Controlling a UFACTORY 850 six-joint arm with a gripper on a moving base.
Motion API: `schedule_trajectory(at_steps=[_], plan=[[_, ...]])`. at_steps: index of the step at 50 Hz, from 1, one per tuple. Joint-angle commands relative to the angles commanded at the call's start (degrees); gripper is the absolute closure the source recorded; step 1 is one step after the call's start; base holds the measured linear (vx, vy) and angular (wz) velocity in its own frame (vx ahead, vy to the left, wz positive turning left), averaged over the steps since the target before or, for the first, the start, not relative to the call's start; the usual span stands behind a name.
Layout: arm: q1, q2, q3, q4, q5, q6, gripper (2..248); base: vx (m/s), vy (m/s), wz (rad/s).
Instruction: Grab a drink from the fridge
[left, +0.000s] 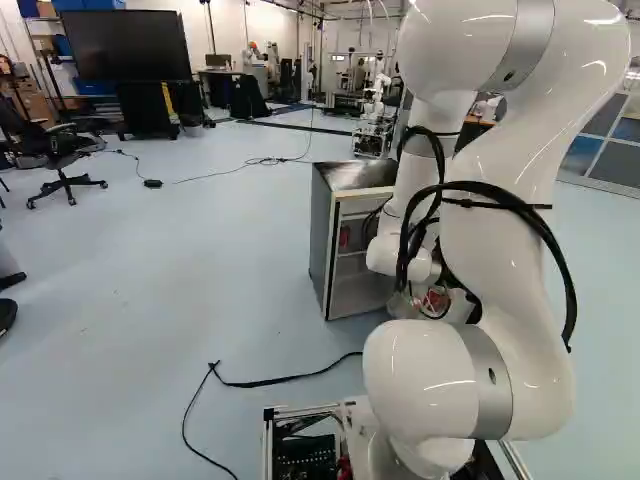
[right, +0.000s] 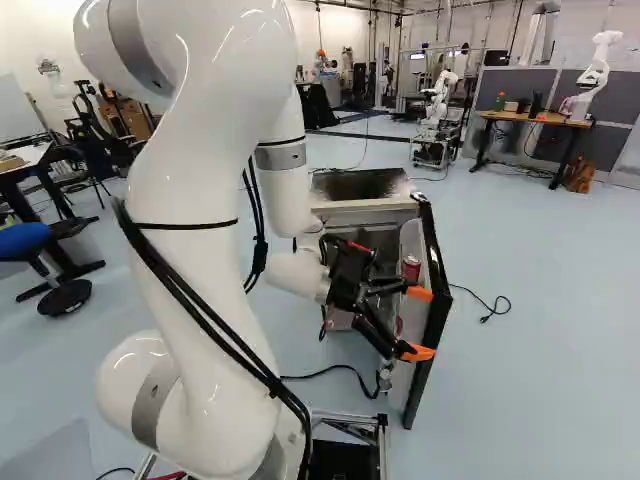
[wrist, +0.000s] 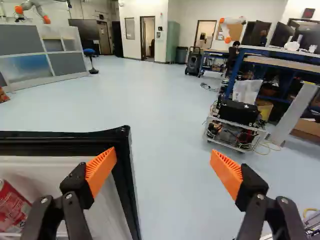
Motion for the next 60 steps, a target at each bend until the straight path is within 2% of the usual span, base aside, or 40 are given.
schedule_trajectory(at_steps=[12,22,39,60], plan=[[-4.99,-1.37,-3.24,0.00,0.00,0.00,3,0.000,0.000,0.000],[-8.15,-2.99,-6.90,0.00,0.00,0.00,3,0.000,0.000,0.000],[-11.98,-6.36,-14.16,0.00,0.00,0.00,3,0.000,0.000,0.000],[-15.68,-10.72,-23.15,0.00,0.00,0.00,3,0.000,0.000,0.000]])
